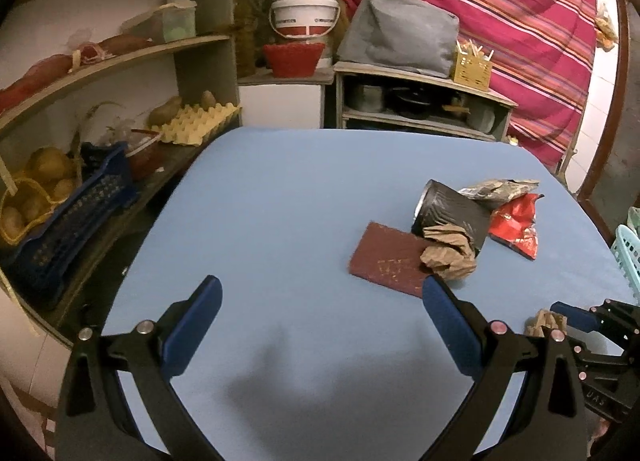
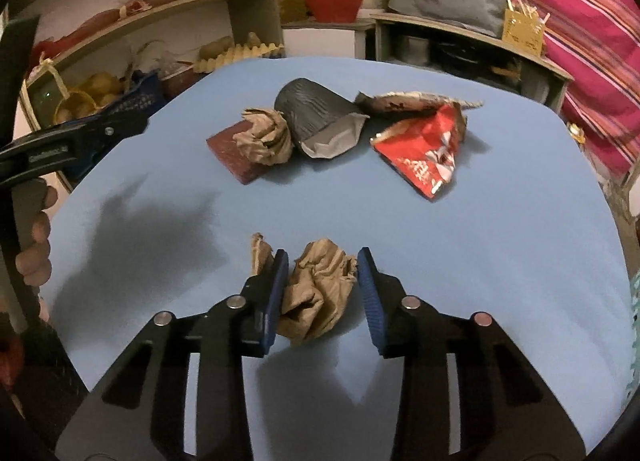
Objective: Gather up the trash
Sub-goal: 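Grasp the crumpled brown paper bag on the maroon pad with the left tool, then carry both brown papers over the basket and open both tools to drop them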
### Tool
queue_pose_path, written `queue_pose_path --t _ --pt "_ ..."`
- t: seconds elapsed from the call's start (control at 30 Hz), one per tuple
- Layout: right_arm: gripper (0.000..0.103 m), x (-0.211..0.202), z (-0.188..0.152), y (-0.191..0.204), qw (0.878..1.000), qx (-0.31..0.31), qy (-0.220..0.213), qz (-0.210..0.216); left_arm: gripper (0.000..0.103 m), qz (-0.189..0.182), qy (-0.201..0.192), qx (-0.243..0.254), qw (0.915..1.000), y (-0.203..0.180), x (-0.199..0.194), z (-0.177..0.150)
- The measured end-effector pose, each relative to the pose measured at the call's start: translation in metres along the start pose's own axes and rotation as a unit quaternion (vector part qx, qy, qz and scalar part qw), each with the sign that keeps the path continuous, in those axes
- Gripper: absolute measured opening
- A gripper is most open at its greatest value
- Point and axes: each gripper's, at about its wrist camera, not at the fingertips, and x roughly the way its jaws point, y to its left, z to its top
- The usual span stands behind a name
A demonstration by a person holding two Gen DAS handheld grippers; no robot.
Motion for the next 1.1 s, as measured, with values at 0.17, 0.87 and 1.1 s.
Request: queue_pose_path --t 0.17,0.87,1.1 --pt "0.033 -0.004 0.006 -0.008 1.0 0.005 -0.011 -0.004 0.098 -0.012 0.008 0.004 0.9999 -0.014 0.011 0.004" --pt "0.033 -0.045 0.001 -0.117 0.99 0.11 -0.047 -0.076 0.057 -0.084 0.057 0.025 0.9946 -0.088 0.076 0.02" --pt "0.033 -0.052 0.0 -0.118 0.989 0.114 -0.055 -0.077 0.047 -0.08 0.05 0.025 0.9952 -0.086 0.066 0.012"
